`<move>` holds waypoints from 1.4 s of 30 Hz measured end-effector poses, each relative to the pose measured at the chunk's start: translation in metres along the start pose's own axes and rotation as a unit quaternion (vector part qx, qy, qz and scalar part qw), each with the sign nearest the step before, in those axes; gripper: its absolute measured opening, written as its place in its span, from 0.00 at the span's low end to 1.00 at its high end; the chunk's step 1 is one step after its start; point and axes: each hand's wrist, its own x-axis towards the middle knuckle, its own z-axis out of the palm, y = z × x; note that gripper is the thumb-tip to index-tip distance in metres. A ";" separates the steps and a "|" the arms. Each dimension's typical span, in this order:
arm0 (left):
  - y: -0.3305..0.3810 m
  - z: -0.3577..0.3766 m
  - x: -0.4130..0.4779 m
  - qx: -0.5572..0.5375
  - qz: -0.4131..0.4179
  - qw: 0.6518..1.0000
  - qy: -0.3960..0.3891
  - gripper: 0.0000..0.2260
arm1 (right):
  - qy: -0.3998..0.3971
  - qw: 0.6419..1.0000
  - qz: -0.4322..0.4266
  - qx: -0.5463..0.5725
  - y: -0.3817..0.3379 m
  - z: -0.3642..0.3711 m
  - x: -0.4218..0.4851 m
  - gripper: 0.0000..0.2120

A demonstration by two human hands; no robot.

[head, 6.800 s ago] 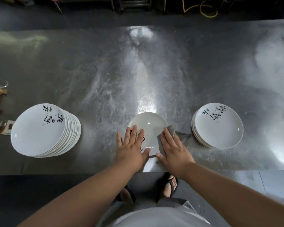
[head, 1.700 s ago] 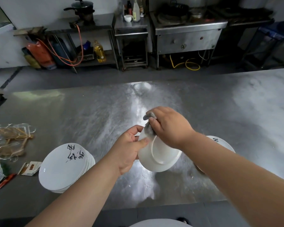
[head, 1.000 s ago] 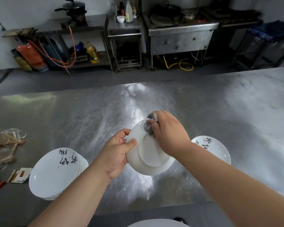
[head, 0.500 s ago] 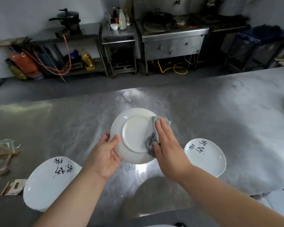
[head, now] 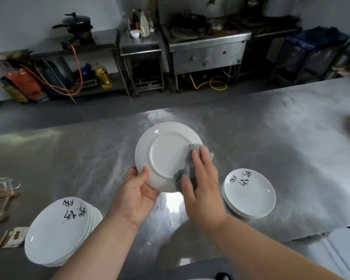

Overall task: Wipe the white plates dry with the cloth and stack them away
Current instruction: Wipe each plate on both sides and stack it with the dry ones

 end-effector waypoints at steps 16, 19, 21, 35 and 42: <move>0.002 0.014 0.002 0.016 -0.034 0.999 0.018 0.23 | -0.076 0.997 -0.005 -0.021 0.000 -0.003 0.006 0.36; -0.003 0.015 0.001 0.017 -0.029 0.999 0.003 0.21 | -0.018 1.000 0.002 -0.019 0.002 -0.016 0.051 0.32; -0.003 0.020 0.001 0.006 -0.020 1.000 0.004 0.20 | -0.019 0.999 0.004 -0.026 -0.001 -0.021 0.065 0.30; 0.011 0.009 0.008 0.047 -0.038 0.998 -0.006 0.22 | -0.092 0.995 -0.026 0.023 0.000 -0.037 0.094 0.28; -0.008 -0.001 0.016 -0.012 -0.026 0.999 0.035 0.25 | -0.091 0.995 0.006 -0.039 0.008 0.000 0.017 0.35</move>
